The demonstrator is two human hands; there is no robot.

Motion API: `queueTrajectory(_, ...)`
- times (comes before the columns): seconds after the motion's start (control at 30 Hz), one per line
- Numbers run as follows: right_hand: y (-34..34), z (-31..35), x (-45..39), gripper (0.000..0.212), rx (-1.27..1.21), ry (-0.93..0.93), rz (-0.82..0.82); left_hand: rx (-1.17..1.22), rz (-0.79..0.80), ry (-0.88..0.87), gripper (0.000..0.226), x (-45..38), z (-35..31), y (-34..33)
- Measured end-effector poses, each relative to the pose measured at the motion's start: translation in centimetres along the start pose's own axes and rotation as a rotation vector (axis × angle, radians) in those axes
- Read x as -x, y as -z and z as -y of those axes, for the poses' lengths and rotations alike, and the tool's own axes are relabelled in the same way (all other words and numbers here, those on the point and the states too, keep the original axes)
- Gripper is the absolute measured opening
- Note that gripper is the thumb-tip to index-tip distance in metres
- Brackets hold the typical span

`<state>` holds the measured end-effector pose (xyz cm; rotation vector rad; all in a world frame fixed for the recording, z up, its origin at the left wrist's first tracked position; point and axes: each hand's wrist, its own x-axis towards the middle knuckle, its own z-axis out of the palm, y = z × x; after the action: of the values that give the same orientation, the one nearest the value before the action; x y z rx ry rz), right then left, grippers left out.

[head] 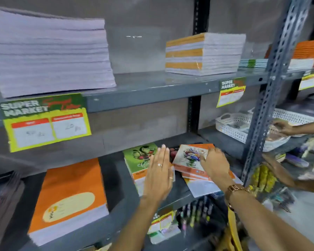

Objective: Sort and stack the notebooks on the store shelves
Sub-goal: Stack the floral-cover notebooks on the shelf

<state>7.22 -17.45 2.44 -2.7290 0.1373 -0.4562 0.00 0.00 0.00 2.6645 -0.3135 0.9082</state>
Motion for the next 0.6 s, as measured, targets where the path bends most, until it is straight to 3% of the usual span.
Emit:
queueTrajectory(0.07, -1.1, -0.9, -1.0, 0.051, -0.011, -0.180, 0.141, 0.044, 0.095, 0.015, 0.051, 0.3, -0.4, -2.4)
queueTrajectory(0.13, -2.2, -1.4, -1.4, 0.055, -0.026, -0.263, 0.253, 0.072, 0.295, 0.038, 0.053, 1.1, -0.4, -4.7)
queueTrajectory(0.33, -4.9, -1.3, -3.2, 0.060, 0.157, -0.251, 0.328, 0.055, 0.668, 0.035, 0.056, 2.6, 0.1, -9.0)
queueTrajectory(0.47, -5.9, -0.7, -3.9, 0.061, 0.259, -0.195, 0.391, -0.067, 0.740, 0.002, 0.056, 3.7, 0.7, -10.0)
queueTrajectory(0.6, -5.3, -0.9, -4.9, 0.066, 0.181, -0.312, 0.496, -0.122, 0.742, -0.013, 0.058, 4.2, 0.9, -10.2)
